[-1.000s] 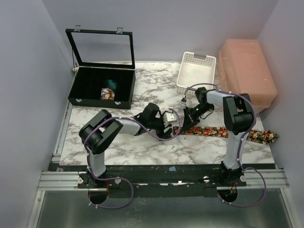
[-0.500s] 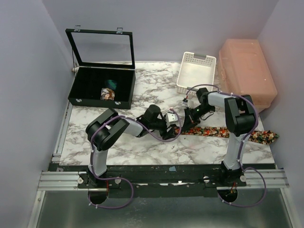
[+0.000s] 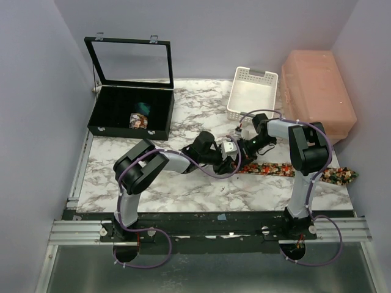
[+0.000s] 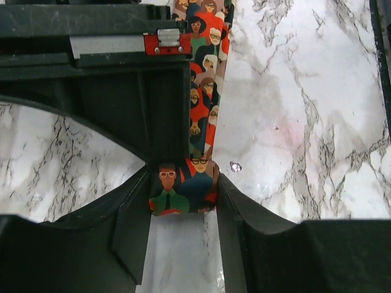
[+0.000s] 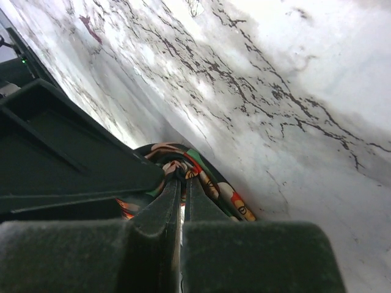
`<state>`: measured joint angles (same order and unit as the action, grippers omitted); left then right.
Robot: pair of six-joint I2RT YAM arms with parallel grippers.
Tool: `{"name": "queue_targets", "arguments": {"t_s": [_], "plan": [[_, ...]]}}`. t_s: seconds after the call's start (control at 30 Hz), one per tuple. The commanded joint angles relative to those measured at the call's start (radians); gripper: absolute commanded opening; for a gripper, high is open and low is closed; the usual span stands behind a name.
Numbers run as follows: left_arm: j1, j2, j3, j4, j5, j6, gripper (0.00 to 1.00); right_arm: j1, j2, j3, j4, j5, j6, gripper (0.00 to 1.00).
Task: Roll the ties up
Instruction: Roll the tie at the center of the board.
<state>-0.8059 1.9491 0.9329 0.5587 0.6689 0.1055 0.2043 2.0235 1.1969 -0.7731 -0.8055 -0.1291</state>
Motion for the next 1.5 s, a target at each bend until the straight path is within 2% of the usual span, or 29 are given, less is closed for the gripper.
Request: {"name": "queue_targets", "arguments": {"t_s": [0.0,0.37,0.6,0.73,0.87,0.93,1.1,1.27,1.33,1.4,1.47], "plan": [[-0.029,0.065,0.069,-0.057,-0.008,-0.007,0.41,0.021,0.029,-0.046,0.145,0.118,-0.018,0.01],[-0.027,0.122,0.043,-0.246,-0.196,0.177,0.39,0.021,-0.015,-0.076,0.152,0.016,0.005,0.01],[-0.025,0.076,0.020,-0.343,-0.217,0.244,0.28,-0.027,-0.030,0.008,0.003,0.022,-0.036,0.27],[-0.026,0.064,0.027,-0.398,-0.220,0.266,0.26,-0.055,-0.079,0.051,-0.091,-0.012,-0.064,0.40],[-0.026,0.068,0.059,-0.456,-0.220,0.269,0.26,-0.053,-0.121,0.043,-0.098,-0.120,-0.013,0.50],[-0.026,0.075,0.071,-0.472,-0.213,0.268,0.26,-0.038,-0.115,0.045,-0.075,-0.167,0.031,0.51],[-0.026,0.083,0.096,-0.497,-0.214,0.247,0.26,0.017,-0.072,0.055,-0.039,-0.140,0.040,0.49],[-0.026,0.079,0.100,-0.506,-0.218,0.252,0.26,0.024,-0.010,0.081,-0.058,-0.068,0.000,0.41],[-0.026,0.080,0.099,-0.510,-0.221,0.250,0.26,0.024,-0.005,0.091,-0.057,-0.034,-0.009,0.30],[-0.026,0.080,0.099,-0.512,-0.224,0.242,0.26,0.024,-0.005,0.095,-0.059,0.005,-0.018,0.11],[-0.026,0.078,0.099,-0.514,-0.225,0.240,0.26,0.023,-0.004,0.088,-0.072,0.042,-0.038,0.01]]}}
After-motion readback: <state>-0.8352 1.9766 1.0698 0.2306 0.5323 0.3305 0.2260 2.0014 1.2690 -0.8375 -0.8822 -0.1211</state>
